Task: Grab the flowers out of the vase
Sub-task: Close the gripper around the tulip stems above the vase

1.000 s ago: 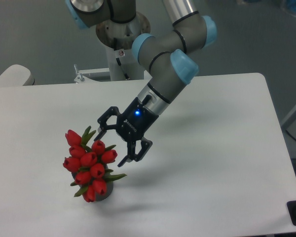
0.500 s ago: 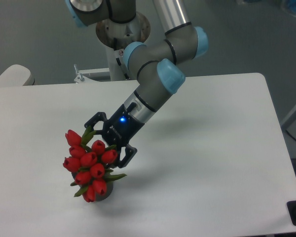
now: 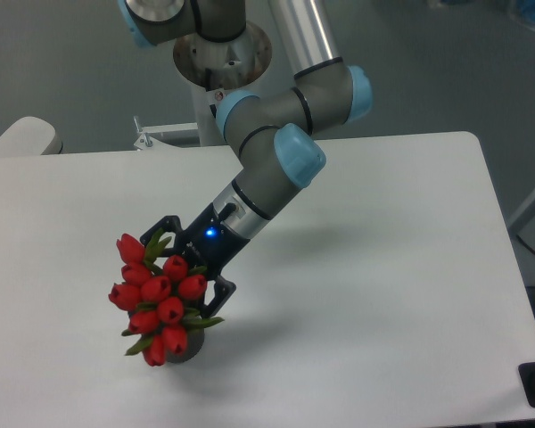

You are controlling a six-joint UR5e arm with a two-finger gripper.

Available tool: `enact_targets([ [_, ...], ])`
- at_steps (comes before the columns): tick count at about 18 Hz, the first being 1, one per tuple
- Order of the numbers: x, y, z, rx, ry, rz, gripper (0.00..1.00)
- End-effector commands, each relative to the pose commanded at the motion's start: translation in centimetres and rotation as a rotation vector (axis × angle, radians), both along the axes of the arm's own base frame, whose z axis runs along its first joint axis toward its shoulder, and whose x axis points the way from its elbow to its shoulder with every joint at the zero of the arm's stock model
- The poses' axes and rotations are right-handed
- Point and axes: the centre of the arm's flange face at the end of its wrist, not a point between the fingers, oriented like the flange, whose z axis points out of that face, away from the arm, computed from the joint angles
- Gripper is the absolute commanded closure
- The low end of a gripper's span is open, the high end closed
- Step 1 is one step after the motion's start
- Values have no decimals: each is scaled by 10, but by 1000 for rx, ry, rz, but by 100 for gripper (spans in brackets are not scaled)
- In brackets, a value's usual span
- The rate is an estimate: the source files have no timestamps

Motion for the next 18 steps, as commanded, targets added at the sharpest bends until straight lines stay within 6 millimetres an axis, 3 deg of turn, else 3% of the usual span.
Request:
enact_targets([
  [1,0,0,-1,8,8,1,13],
  [8,-1,0,0,12,13,2,53],
  [13,-5,-2,4,17,18,9,63],
  [18,-8,-5,8,21,20,18,64],
])
